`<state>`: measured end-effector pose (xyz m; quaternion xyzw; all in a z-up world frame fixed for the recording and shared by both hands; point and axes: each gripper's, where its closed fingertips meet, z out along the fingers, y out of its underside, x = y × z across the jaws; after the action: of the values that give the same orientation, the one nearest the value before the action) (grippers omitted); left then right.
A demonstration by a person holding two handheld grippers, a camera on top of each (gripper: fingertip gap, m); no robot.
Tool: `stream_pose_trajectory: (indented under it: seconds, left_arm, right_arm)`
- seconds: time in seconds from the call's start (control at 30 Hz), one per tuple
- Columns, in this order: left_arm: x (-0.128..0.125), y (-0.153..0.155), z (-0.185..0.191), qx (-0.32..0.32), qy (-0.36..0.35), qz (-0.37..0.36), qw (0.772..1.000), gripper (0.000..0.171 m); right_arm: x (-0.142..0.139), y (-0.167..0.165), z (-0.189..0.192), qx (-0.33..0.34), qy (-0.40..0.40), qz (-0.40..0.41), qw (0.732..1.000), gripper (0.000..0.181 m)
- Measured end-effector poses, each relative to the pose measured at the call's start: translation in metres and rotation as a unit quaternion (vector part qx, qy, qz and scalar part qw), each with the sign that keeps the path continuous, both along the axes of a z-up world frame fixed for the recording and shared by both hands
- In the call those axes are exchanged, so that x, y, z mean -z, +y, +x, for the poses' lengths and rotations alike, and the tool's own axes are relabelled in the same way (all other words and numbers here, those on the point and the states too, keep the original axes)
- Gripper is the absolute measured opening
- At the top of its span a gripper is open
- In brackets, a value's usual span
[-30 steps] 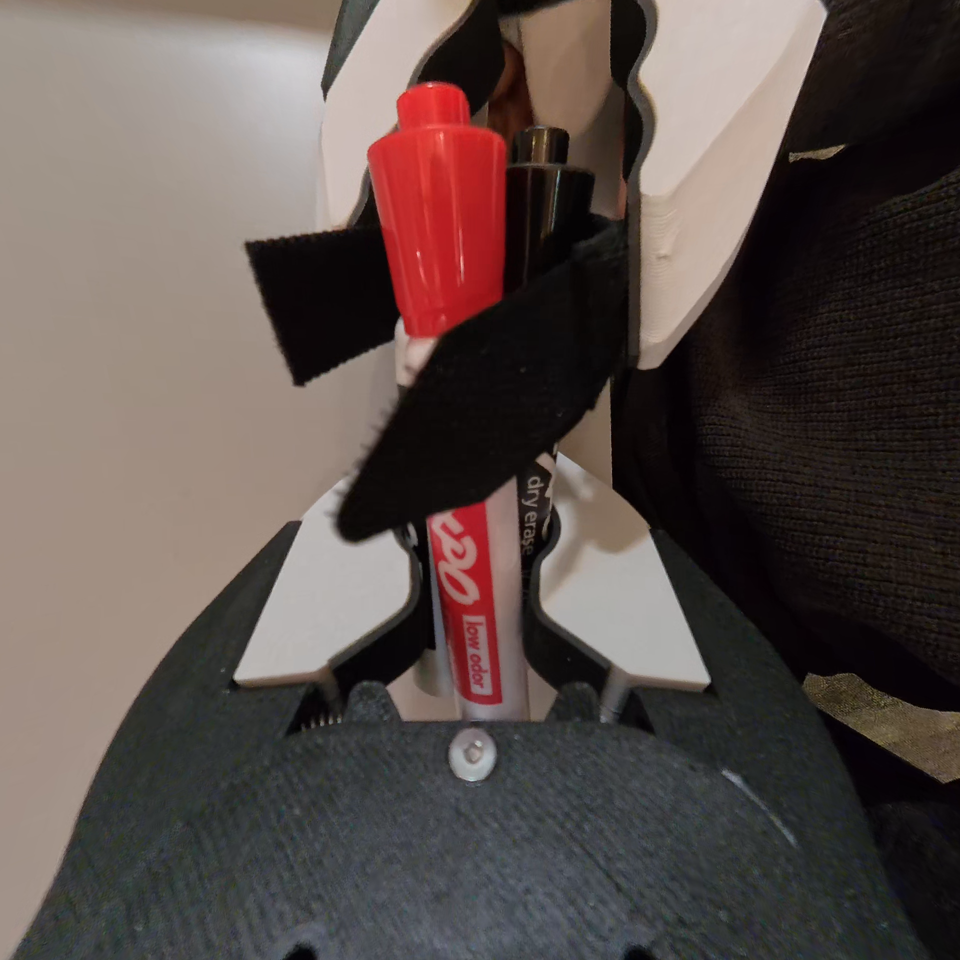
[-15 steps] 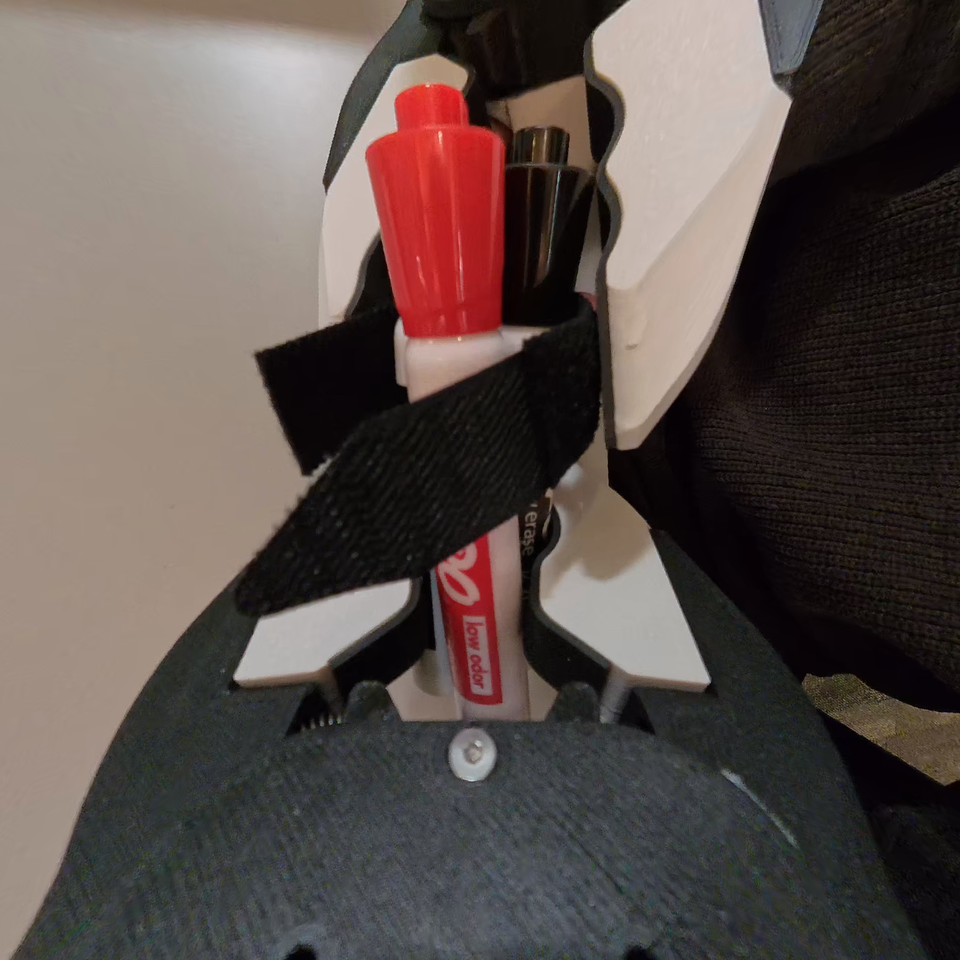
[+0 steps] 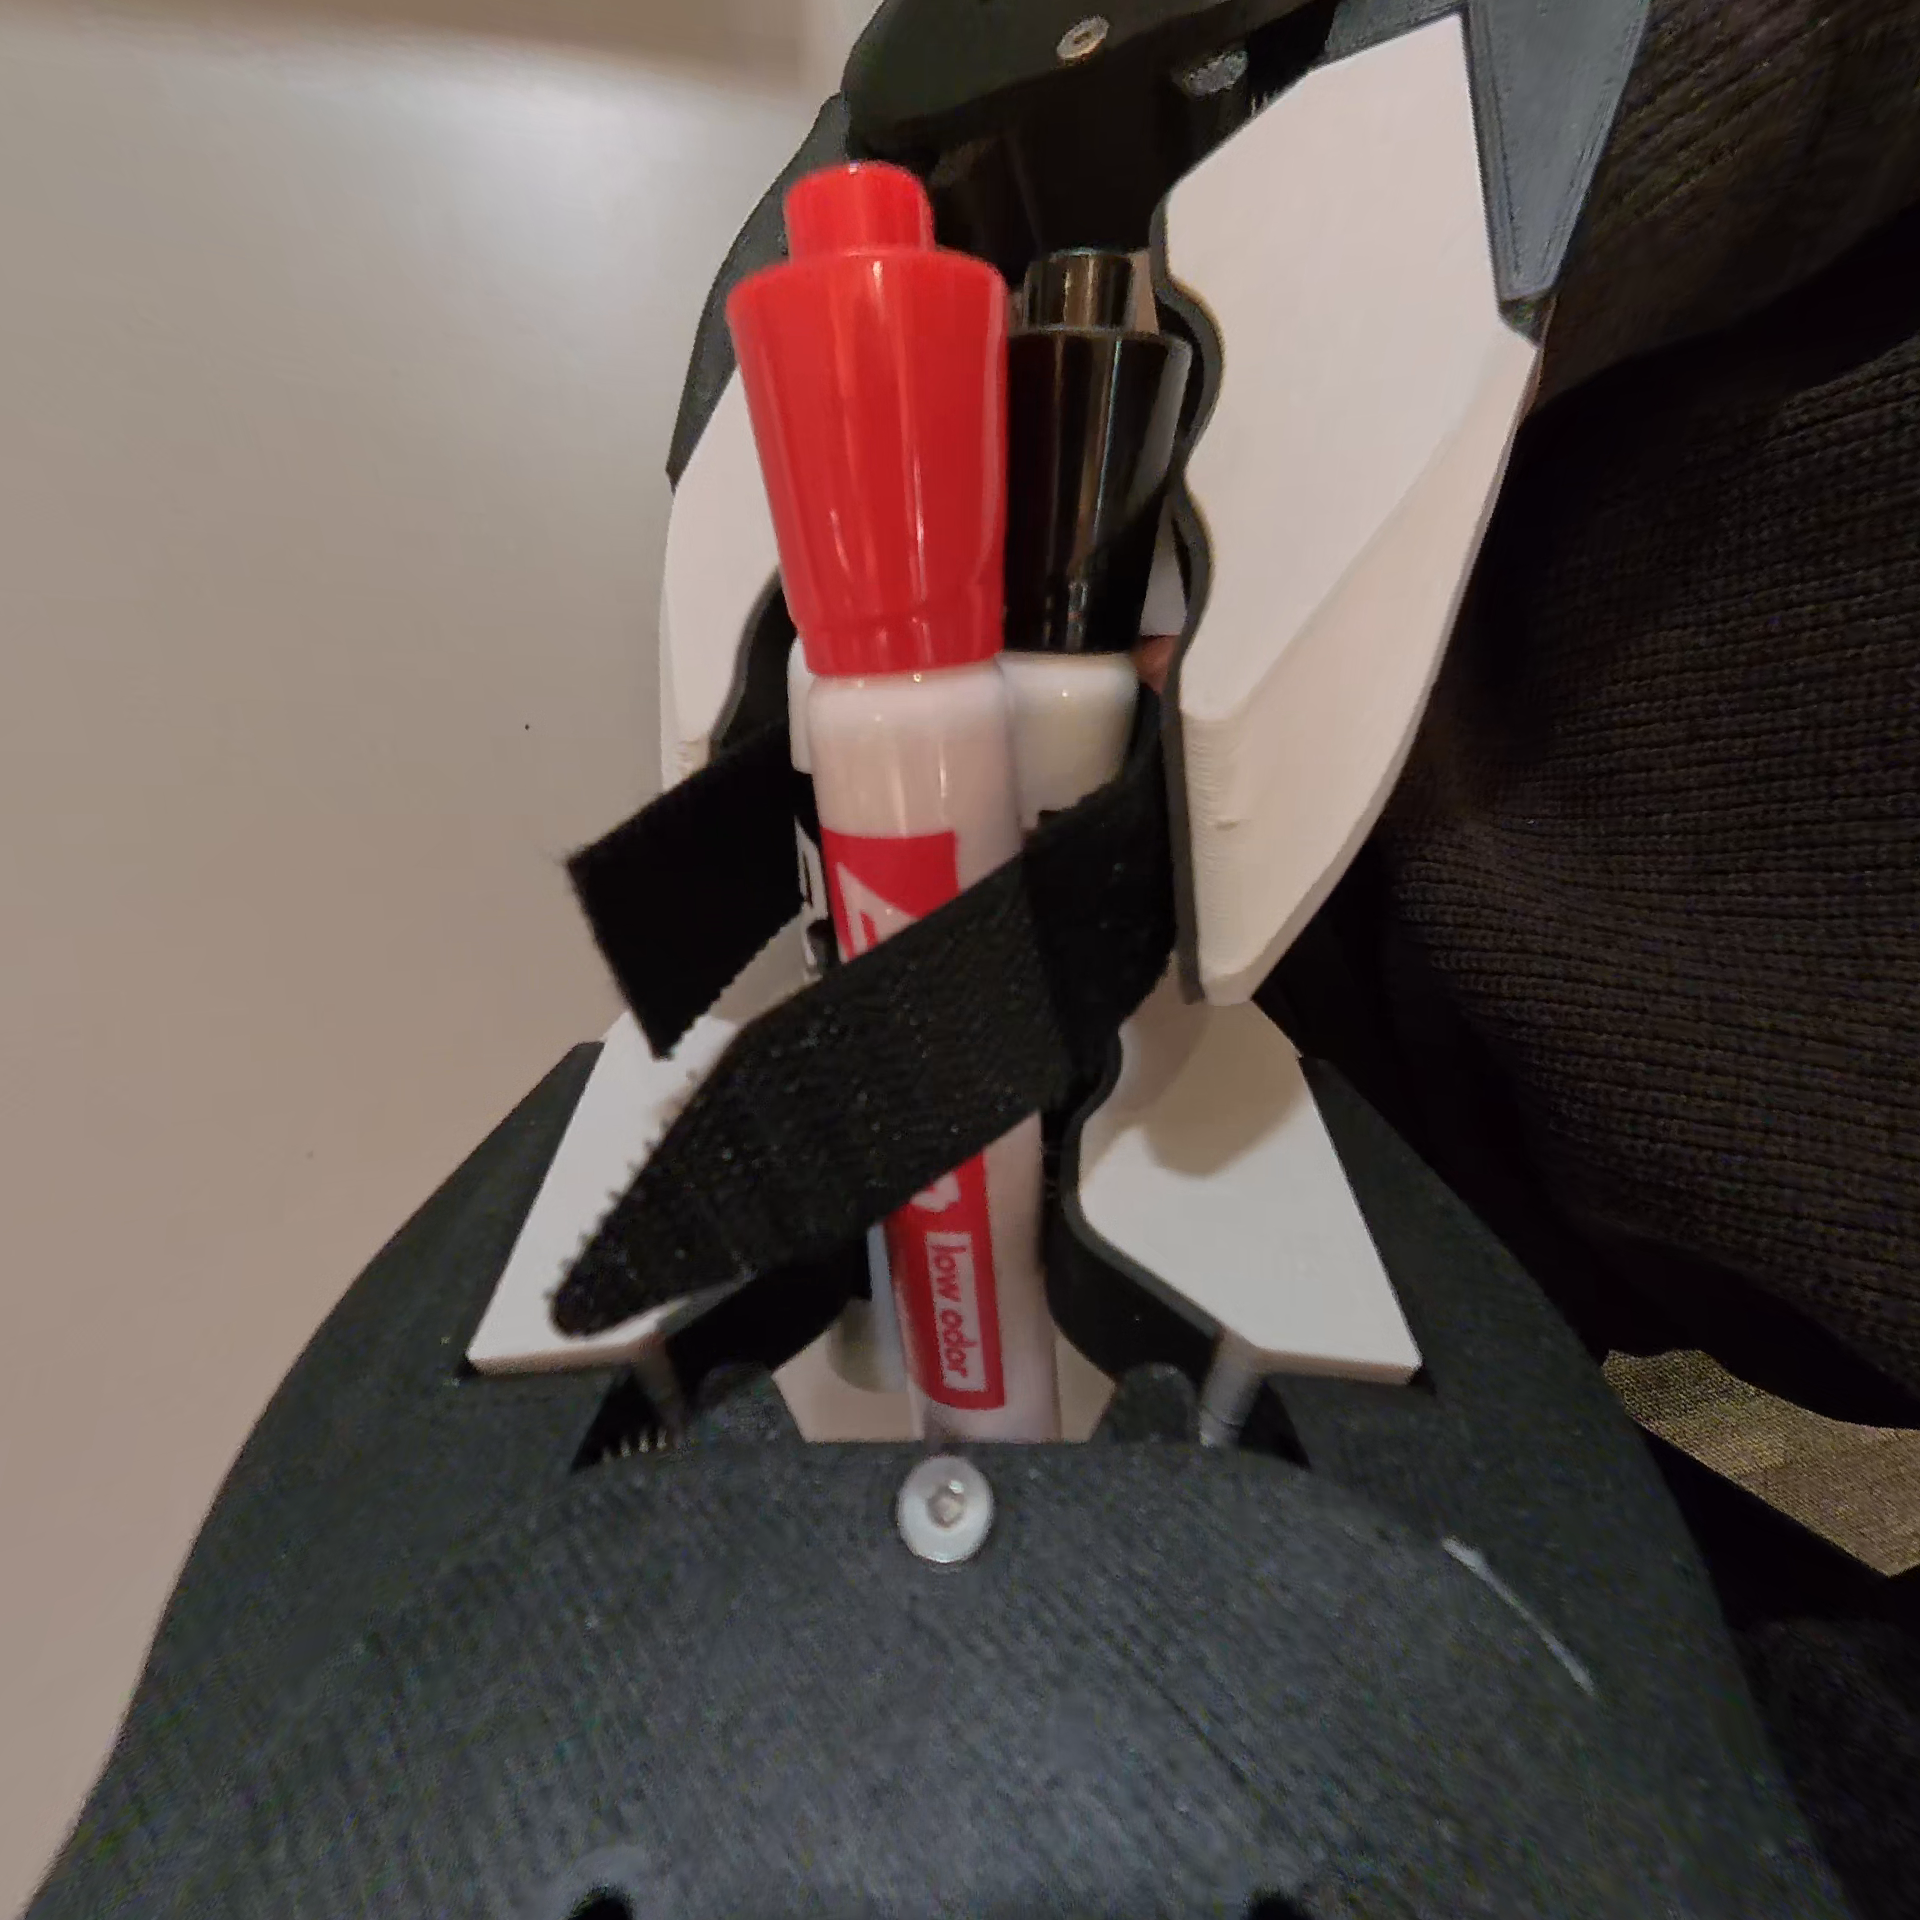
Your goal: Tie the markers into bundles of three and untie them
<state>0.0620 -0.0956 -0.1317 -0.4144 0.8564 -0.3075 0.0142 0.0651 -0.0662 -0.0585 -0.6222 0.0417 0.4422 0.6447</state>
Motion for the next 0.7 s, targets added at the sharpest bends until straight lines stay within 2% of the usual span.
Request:
stream_pose_trajectory:
  seconds: [0.37,0.7]
  left_arm:
    - [0.0024,-0.0003,0.0011,-0.002,0.002,-0.001,1.000,0.042]
    - [0.0046,0.0011,0.0002,-0.002,0.005,0.002,1.000,0.043]
  right_arm:
    - [0.0053,0.0009,0.0035,0.015,-0.006,-0.010,1.000,0.045]
    - [0.0041,0.0012,0.0038,0.018,-0.005,-0.016,1.000,0.051]
